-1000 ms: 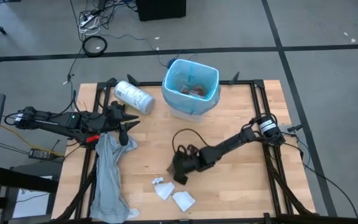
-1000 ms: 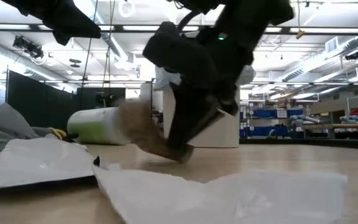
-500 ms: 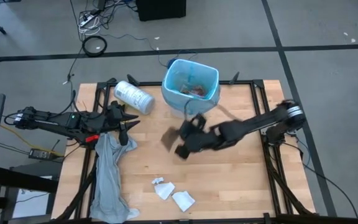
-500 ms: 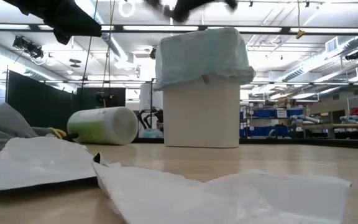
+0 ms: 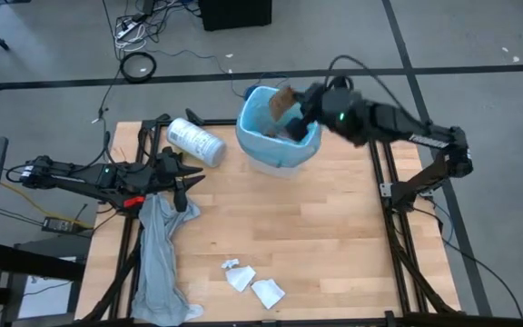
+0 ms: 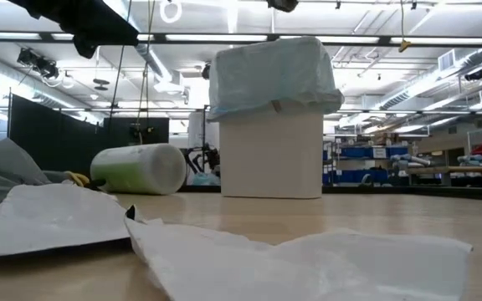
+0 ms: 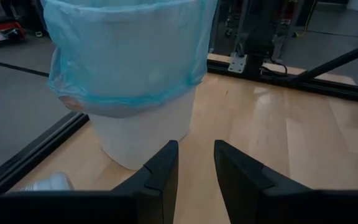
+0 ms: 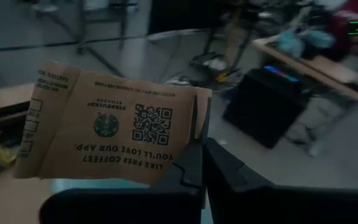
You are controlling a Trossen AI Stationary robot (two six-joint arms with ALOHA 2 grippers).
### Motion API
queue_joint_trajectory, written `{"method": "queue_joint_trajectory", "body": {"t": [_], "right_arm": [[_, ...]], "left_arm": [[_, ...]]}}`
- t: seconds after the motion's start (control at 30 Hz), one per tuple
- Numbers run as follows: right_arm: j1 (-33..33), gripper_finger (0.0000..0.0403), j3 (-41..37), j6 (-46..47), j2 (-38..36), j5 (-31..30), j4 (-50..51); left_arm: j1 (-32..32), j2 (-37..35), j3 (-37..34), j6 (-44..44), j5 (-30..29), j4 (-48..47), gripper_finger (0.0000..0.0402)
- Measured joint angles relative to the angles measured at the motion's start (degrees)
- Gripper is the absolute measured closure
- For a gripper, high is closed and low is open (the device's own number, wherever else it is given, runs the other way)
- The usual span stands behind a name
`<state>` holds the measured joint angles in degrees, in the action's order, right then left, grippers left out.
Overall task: Place trash/remove bag and relplace
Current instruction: Put the brown paper into the trash bin, then put the white paper into the trash bin
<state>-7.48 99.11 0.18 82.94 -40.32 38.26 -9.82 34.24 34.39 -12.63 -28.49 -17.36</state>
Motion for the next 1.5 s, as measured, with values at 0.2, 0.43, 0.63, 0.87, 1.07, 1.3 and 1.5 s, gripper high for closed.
{"method": "queue_joint_trajectory", "body": {"t": [0.2,0.43,0.63,0.87,1.07,1.3,1.5], "right_arm": [[-7.2,0.0329,-0.1,0.8,1.2,10.7,4.8],[-9.3,0.0215,-0.2,1.3,2.4,13.0,6.5],[-2.0,0.0174,-0.2,5.9,1.9,32.6,6.3],[16.6,0.0174,-3.3,12.7,6.5,35.2,3.0],[25.8,0.0169,-12.1,16.2,14.9,29.2,-11.2],[27.1,0.0169,-15.4,16.3,28.2,30.5,-26.7],[26.8,0.0159,-13.1,16.3,38.0,35.7,-38.2]], "left_arm": [[0.0,0.0,0.0,0.0,0.0,-0.1,0.0289],[0.0,0.5,0.0,-0.1,-0.3,-0.2,0.0289],[0.0,1.2,0.0,-0.1,-0.3,-0.7,0.0289],[0.0,1.8,0.0,-1.2,-0.4,-0.6,0.0289],[0.0,1.8,0.0,-1.2,-0.4,-0.5,0.0289],[0.0,1.7,0.0,-0.6,-0.4,-0.7,0.0289],[0.0,1.7,0.0,1.7,0.0,-1.6,0.0289]]}}
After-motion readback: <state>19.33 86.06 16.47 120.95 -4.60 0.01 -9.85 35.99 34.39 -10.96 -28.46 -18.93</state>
